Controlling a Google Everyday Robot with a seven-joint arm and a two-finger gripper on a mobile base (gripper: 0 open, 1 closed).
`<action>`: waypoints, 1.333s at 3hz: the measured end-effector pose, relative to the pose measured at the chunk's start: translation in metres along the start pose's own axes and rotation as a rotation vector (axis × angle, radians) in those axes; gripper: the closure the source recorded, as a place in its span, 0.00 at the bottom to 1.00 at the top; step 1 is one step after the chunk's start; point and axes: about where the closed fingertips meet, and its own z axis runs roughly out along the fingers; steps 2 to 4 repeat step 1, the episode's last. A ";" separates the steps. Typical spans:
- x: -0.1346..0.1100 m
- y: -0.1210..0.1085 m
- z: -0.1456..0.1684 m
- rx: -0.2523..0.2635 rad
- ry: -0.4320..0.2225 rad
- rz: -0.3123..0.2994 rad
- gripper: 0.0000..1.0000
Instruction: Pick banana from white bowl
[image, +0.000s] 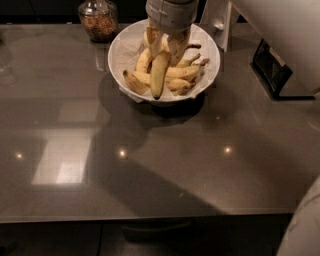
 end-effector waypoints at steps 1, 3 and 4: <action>-0.009 0.017 -0.020 0.034 -0.090 0.042 1.00; -0.009 0.017 -0.020 0.034 -0.090 0.042 1.00; -0.009 0.017 -0.020 0.034 -0.090 0.042 1.00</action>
Offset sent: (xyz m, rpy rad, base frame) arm 0.0000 0.0000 0.0000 0.0000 0.0000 0.0000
